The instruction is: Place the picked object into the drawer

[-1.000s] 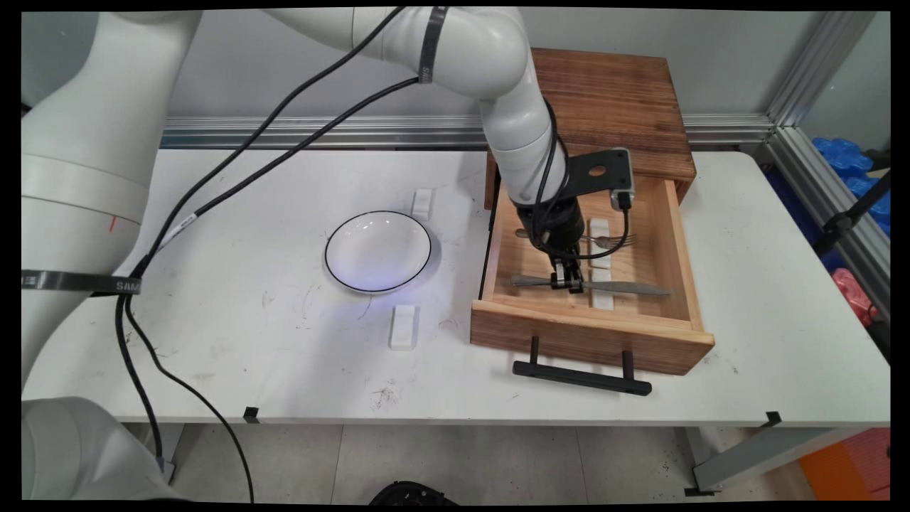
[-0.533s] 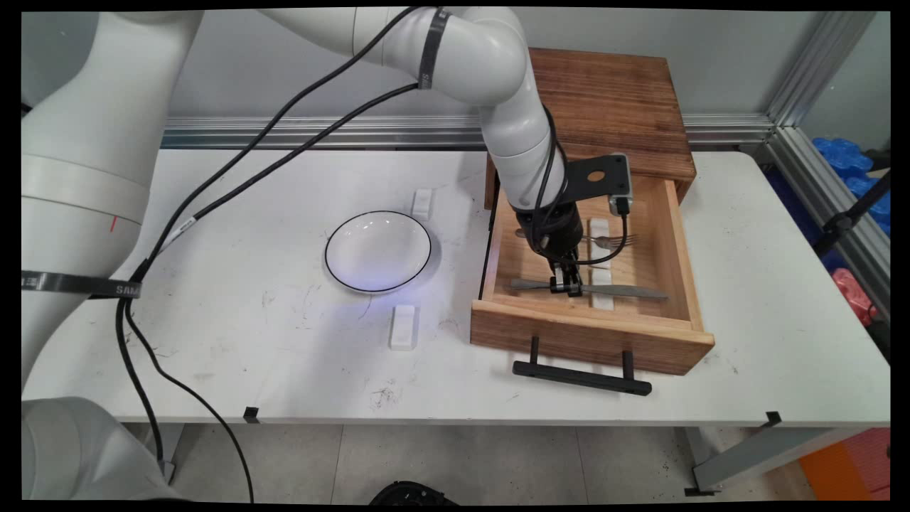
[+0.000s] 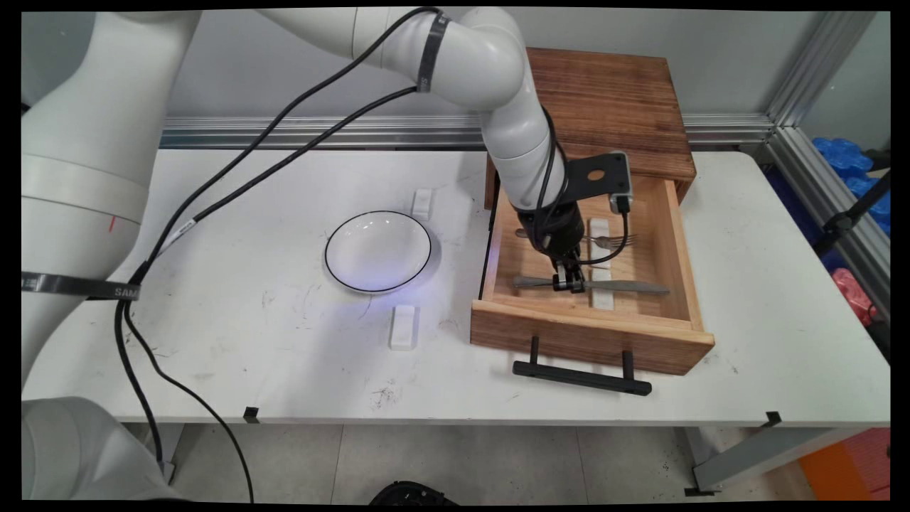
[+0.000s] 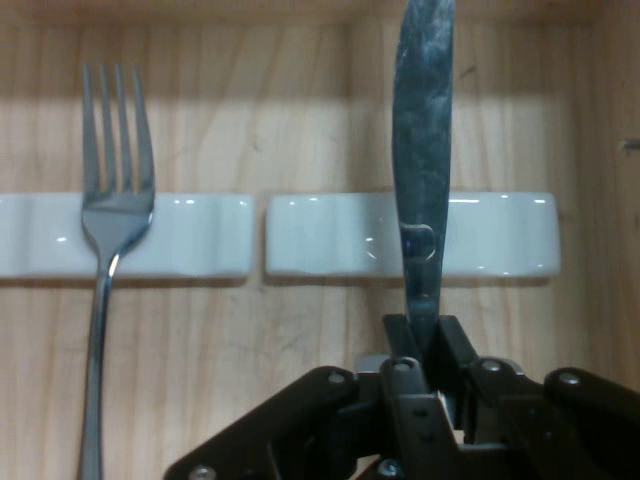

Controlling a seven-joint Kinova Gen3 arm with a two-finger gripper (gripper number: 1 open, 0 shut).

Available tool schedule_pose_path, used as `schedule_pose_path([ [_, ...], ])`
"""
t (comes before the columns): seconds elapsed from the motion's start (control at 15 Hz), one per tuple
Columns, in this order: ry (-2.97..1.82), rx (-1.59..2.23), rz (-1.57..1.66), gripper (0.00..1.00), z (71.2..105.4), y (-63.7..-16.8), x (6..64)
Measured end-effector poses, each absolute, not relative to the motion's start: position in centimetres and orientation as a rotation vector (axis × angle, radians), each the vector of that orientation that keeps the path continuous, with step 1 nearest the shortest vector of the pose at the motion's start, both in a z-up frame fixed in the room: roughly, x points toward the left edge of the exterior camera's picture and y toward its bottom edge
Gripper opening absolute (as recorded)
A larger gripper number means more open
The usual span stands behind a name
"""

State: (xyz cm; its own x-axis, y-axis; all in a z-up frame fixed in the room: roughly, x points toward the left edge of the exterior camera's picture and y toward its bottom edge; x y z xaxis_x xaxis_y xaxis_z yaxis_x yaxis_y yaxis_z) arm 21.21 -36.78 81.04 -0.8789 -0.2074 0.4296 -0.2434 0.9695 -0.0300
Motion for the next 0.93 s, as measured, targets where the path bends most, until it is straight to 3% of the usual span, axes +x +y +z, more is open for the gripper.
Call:
schedule_pose_path([
  [0.93,-2.666,0.334,0.123,0.0,80.79,-36.41,21.2],
])
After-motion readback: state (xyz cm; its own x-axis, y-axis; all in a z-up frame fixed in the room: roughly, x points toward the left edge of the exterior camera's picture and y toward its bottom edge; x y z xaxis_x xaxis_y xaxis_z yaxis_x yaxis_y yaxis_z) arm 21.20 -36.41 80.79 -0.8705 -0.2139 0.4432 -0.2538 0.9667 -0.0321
